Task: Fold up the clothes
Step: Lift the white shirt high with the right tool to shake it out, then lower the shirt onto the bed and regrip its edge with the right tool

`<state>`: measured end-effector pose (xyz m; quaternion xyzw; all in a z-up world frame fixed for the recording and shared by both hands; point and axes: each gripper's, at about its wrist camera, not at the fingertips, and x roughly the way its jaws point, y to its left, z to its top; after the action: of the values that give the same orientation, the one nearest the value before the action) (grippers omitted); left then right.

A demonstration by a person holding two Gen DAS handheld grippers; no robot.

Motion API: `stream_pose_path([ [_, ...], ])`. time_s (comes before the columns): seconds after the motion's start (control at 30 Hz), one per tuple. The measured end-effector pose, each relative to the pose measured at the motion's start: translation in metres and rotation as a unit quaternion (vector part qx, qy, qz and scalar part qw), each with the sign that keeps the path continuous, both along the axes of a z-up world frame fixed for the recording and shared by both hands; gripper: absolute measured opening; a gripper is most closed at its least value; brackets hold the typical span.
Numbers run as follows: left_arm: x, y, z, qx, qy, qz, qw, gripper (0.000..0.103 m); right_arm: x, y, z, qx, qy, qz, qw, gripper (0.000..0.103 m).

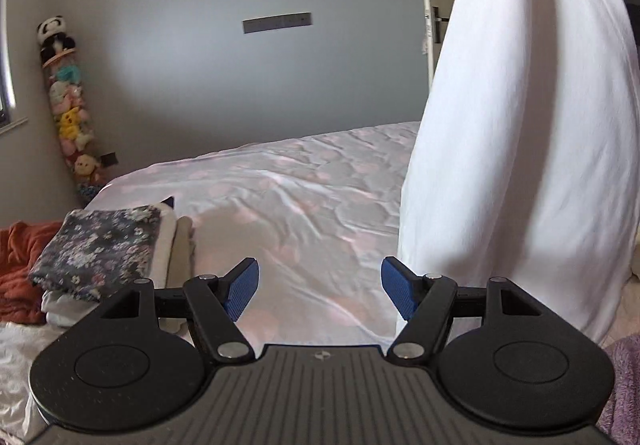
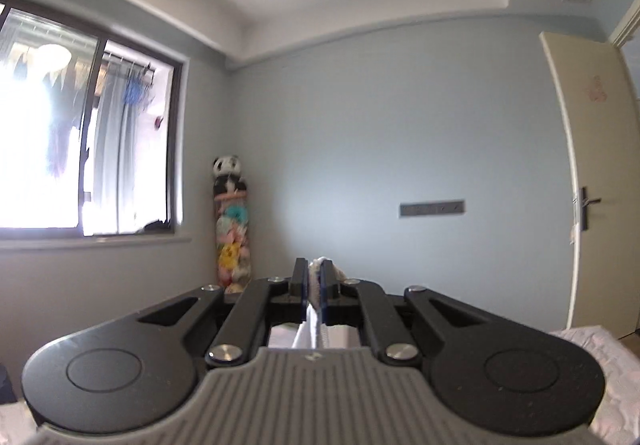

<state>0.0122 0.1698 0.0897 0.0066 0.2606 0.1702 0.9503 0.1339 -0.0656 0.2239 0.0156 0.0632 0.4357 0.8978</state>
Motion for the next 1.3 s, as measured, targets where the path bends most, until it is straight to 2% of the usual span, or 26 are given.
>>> stream_pose_path([
  [0.07, -0.010, 0.014, -0.006, -0.009, -0.001, 0.021, 0.9997, 0.067, -0.002, 0.021, -0.012, -0.016, 0.009, 0.012, 1.000, 0.007],
  [0.23, -0.019, 0.040, -0.037, -0.037, 0.026, 0.058, 0.9973, 0.067, -0.007, 0.073, -0.044, -0.055, 0.033, 0.042, 0.997, 0.007],
  [0.37, -0.019, 0.047, -0.059, -0.057, 0.045, 0.062, 0.9954, 0.067, 0.003, 0.084, -0.099, -0.112, 0.075, -0.001, 0.991, 0.007],
  [0.5, -0.015, 0.053, -0.076, -0.070, 0.054, 0.058, 0.9944, 0.067, 0.013, 0.086, -0.145, -0.173, 0.114, -0.043, 0.977, 0.008],
  [0.53, -0.013, 0.054, -0.079, -0.072, 0.057, 0.056, 0.9942, 0.067, 0.014, 0.087, -0.156, -0.190, 0.123, -0.053, 0.973, 0.013],
  [0.6, -0.010, 0.056, -0.086, -0.075, 0.063, 0.054, 0.9938, 0.067, 0.015, 0.089, -0.175, -0.221, 0.137, -0.070, 0.963, 0.016],
  [0.67, -0.007, 0.057, -0.093, -0.078, 0.068, 0.051, 0.9933, 0.067, 0.013, 0.090, -0.189, -0.243, 0.139, -0.082, 0.957, 0.031],
  [0.7, -0.005, 0.058, -0.097, -0.079, 0.071, 0.049, 0.9931, 0.067, 0.009, 0.091, -0.194, -0.249, 0.135, -0.083, 0.956, 0.042],
  [0.73, -0.004, 0.059, -0.100, -0.081, 0.074, 0.048, 0.9928, 0.067, 0.005, 0.093, -0.199, -0.255, 0.131, -0.083, 0.955, 0.048],
  [0.9, 0.008, 0.067, -0.117, -0.083, 0.095, 0.047, 0.9909, 0.067, -0.019, 0.132, -0.221, -0.282, 0.117, -0.006, 0.952, 0.052],
  [1.07, 0.022, 0.070, -0.134, -0.077, 0.138, 0.047, 0.9864, 0.067, -0.037, 0.173, -0.258, -0.317, 0.127, 0.059, 0.938, 0.055],
  [1.13, 0.027, 0.070, -0.140, -0.078, 0.151, 0.044, 0.9845, 0.067, -0.042, 0.186, -0.273, -0.340, 0.122, 0.063, 0.930, 0.060],
  [1.3, 0.040, 0.070, -0.156, -0.080, 0.184, 0.037, 0.9790, 0.067, -0.040, 0.201, -0.297, -0.370, 0.117, 0.067, 0.919, 0.066],
])
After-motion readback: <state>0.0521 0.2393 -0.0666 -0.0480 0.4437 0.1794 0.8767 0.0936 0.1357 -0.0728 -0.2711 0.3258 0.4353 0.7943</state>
